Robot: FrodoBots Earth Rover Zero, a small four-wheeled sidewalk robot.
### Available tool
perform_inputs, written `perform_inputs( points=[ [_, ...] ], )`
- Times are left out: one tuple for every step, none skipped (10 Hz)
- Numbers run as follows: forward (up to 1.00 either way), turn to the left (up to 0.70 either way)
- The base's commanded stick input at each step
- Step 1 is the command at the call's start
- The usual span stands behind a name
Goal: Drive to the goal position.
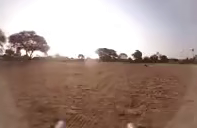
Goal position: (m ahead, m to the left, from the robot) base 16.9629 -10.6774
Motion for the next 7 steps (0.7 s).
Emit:
perform_inputs(
  points=[
    [0.70,0.00],
    [0.70,0.00],
    [0.70,0.00],
    [0.70,0.00],
    [0.70,0.00],
    [0.70,0.00],
    [0.70,0.00]
  ],
)
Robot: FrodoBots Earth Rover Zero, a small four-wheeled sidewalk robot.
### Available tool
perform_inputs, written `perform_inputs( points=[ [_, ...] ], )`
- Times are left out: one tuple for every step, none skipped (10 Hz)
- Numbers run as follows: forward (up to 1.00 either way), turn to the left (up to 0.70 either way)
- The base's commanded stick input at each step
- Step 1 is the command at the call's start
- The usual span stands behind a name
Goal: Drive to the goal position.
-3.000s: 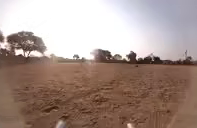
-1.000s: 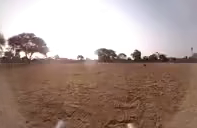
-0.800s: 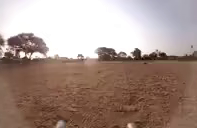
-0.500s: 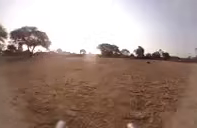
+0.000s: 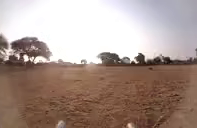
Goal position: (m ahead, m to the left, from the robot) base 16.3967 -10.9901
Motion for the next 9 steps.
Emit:
perform_inputs(
  points=[
    [0.70,0.00],
    [0.70,0.00],
    [0.70,0.00],
    [0.70,0.00],
    [0.70,0.00],
    [0.70,0.00],
    [0.70,0.00],
    [0.70,0.00],
    [0.70,0.00]
  ],
)
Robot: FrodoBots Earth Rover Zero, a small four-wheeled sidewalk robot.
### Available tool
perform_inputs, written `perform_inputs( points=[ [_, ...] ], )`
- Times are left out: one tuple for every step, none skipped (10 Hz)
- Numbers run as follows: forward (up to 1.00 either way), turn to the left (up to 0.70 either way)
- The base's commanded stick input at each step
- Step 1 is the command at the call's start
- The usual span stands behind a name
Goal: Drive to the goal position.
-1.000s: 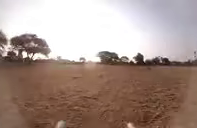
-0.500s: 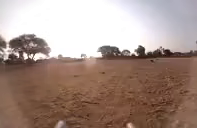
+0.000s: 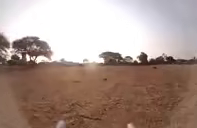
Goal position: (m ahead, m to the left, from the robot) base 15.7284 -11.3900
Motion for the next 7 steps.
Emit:
perform_inputs(
  points=[
    [0.70,0.00],
    [0.66,0.00],
    [0.66,0.00],
    [0.66,0.00],
    [0.66,0.00],
    [0.66,0.00],
    [0.65,0.00]
  ],
)
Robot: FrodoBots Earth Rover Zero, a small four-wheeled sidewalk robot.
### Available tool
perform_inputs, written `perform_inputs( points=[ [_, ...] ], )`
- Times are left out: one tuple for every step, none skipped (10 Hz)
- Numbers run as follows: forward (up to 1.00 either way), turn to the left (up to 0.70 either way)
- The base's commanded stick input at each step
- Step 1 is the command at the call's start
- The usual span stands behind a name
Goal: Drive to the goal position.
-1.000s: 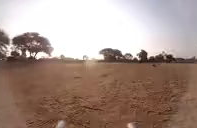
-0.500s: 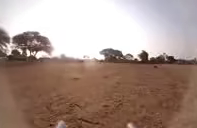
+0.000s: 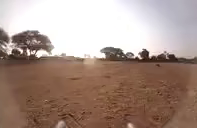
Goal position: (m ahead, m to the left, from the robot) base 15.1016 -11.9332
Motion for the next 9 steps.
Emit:
perform_inputs(
  points=[
    [0.65,0.00],
    [0.65,0.00],
    [0.66,0.00],
    [0.65,-0.33],
    [0.65,-0.33],
    [0.66,-0.33],
    [0.67,-0.34],
    [0.67,-0.34],
    [0.67,-0.34]
  ],
)
